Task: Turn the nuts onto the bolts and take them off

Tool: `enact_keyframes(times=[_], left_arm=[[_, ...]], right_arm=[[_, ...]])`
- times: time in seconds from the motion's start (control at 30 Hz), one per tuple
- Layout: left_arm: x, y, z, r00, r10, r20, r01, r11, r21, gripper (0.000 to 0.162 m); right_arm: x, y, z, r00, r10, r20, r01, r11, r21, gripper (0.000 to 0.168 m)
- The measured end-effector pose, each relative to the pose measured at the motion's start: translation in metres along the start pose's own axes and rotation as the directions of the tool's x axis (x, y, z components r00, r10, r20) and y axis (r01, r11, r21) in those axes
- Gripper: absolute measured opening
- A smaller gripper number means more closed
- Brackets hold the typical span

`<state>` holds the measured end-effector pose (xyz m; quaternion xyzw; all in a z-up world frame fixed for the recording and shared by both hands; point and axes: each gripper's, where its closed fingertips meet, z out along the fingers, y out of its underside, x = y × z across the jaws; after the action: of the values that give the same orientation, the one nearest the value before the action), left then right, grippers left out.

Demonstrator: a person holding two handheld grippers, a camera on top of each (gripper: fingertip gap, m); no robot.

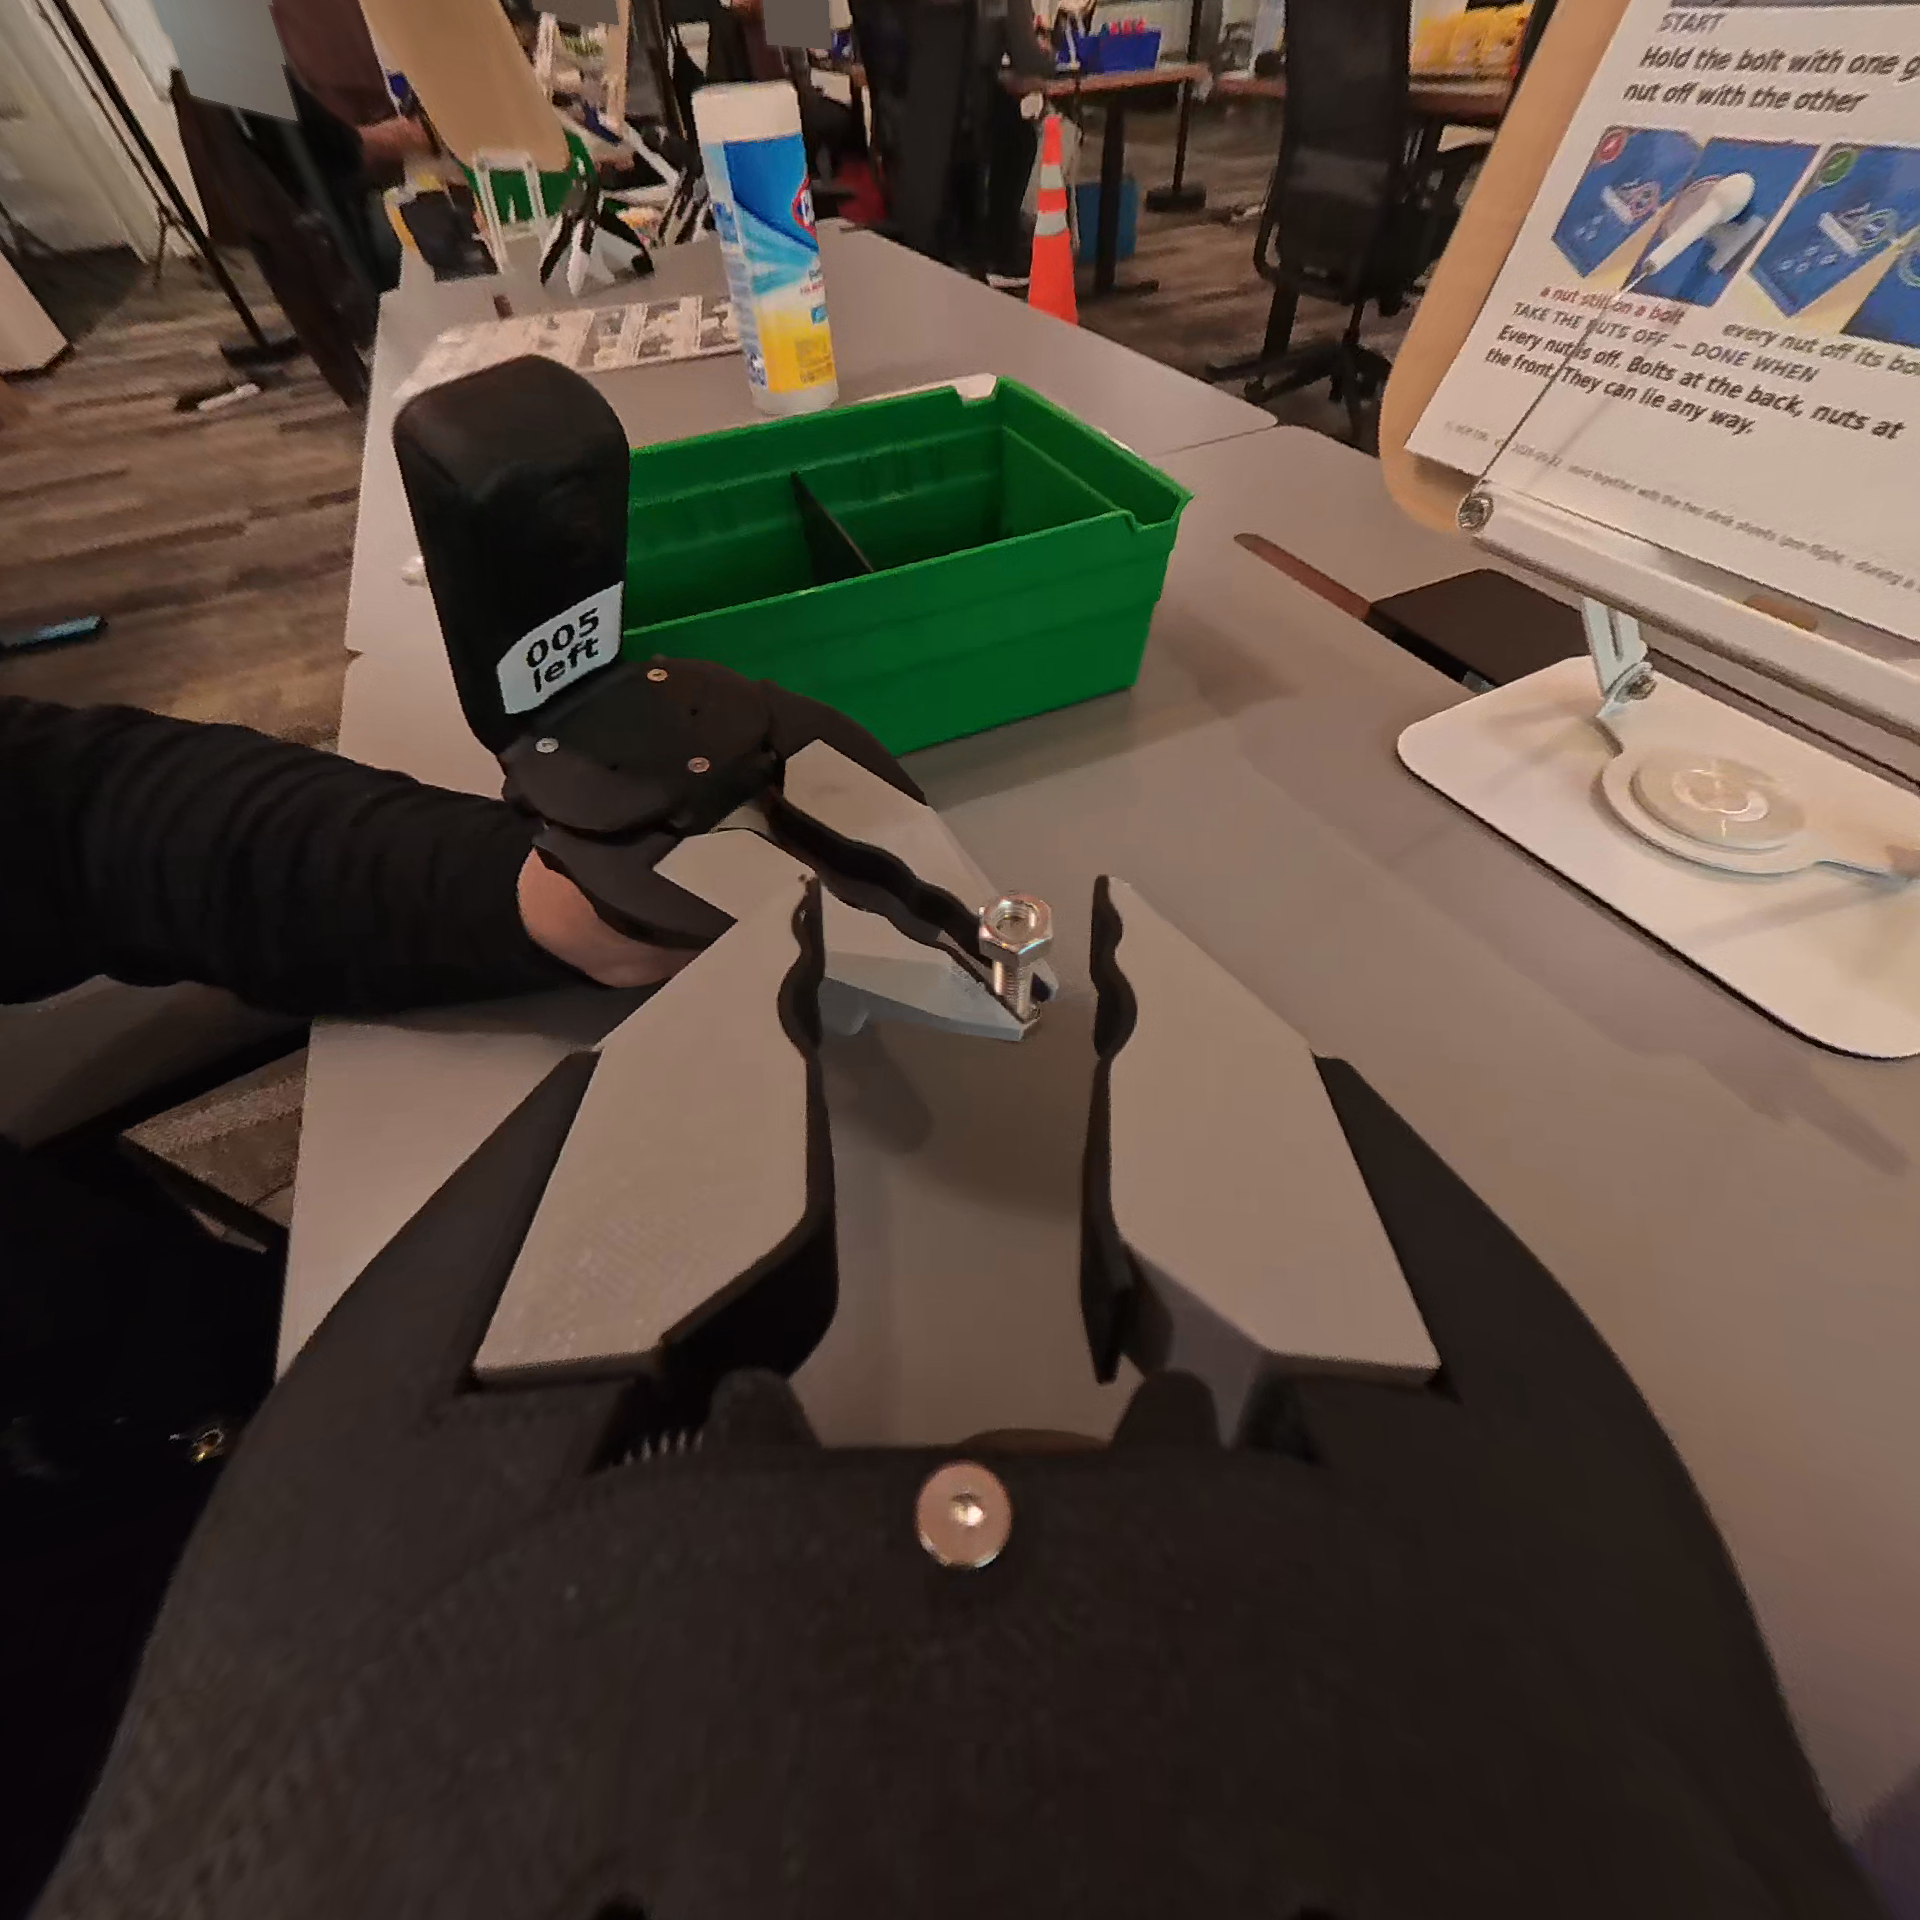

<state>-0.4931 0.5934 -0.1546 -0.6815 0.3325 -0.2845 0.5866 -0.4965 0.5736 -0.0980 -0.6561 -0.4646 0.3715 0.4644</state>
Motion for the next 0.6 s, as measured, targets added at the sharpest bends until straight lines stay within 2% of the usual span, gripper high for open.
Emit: enact_keyframes(times=[0.27, 0.6], left_arm=[[0.007, -0.003, -0.001, 0.999, 0.013, -0.051, -0.012, 1.000, 0.020, 0.007], [0.020, -0.005, -0.003, 0.987, 0.010, -0.162, -0.002, 0.999, 0.047, 0.007]], right_arm=[[0.002, 0.004, 0.006, 0.998, 0.008, 0.059, -0.015, 0.994, 0.112, 0.052], [-0.004, 0.015, 0.000, 0.985, 0.007, 0.173, -0.029, 0.992, 0.121, 0.054]])
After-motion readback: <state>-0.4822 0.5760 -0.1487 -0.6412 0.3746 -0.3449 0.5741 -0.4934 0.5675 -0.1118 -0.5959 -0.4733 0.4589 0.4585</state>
